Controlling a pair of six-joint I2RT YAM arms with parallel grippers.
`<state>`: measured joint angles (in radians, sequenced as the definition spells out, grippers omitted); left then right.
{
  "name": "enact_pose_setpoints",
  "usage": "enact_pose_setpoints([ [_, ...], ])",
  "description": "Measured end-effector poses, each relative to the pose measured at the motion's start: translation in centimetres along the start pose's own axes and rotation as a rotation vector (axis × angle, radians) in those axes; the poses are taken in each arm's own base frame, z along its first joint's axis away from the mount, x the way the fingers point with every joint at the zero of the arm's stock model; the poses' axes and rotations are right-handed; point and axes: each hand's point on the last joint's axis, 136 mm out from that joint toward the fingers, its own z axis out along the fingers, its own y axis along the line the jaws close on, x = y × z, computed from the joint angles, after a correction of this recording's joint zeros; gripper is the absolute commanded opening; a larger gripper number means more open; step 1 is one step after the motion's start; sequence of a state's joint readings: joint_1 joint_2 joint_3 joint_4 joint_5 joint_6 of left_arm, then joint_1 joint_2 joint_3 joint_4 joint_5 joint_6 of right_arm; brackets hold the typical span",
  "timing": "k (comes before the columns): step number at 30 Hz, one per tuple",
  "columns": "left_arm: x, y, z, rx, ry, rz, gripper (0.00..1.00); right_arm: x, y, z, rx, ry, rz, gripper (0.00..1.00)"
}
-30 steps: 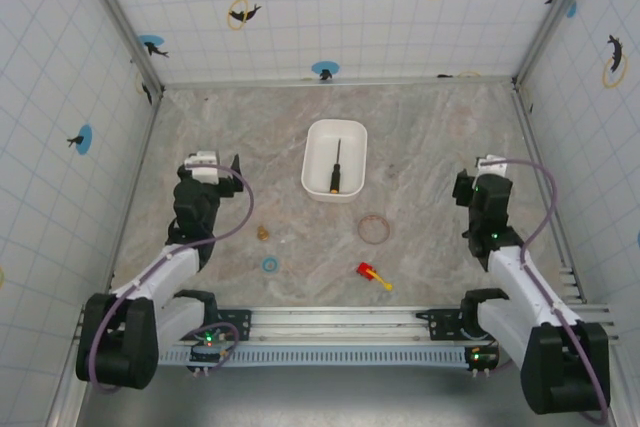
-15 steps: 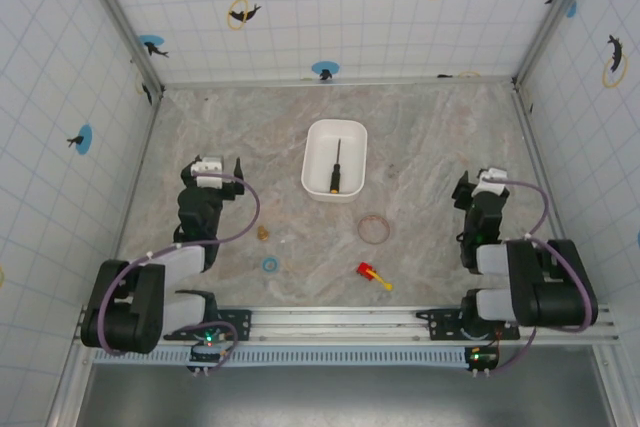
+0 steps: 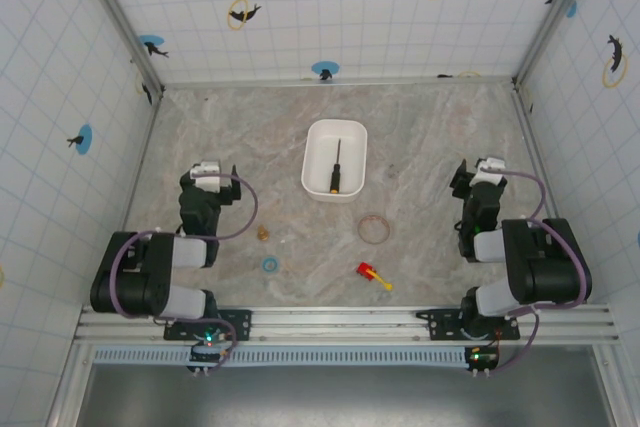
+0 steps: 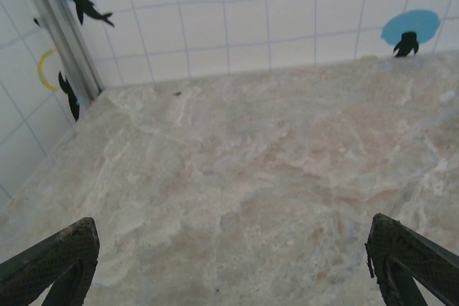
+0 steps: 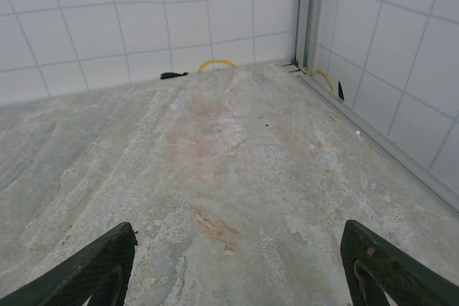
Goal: Put the screwdriver in the bin
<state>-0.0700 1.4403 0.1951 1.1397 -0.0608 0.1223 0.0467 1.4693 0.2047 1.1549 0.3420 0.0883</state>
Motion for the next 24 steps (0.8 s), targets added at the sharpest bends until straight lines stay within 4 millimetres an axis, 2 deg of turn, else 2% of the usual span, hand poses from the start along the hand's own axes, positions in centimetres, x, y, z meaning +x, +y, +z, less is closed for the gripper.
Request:
enact_pose_setpoints([
  [4, 1.5, 0.9, 0.8, -0.014, 0.042, -0.033, 0.97, 0.5, 0.0, 0.2, 0.002, 0.028, -0.01, 0.81],
  [7, 0.9, 1.5, 1.1, -0.022, 0.024, -0.055, 0.97, 0.1, 0.3, 0.8, -0.002, 0.035, -0.013, 0.86],
  [11, 0.5, 1.4, 1.3, -0.011, 0.013, -0.064, 0.97, -0.4, 0.7, 1.3, -0.011, 0.039, -0.014, 0.99],
  [24, 0.5, 1.2, 1.3, -0.001, 0.012, -0.081, 0.97, 0.6, 0.7, 1.3, -0.02, 0.082, -0.024, 0.99],
])
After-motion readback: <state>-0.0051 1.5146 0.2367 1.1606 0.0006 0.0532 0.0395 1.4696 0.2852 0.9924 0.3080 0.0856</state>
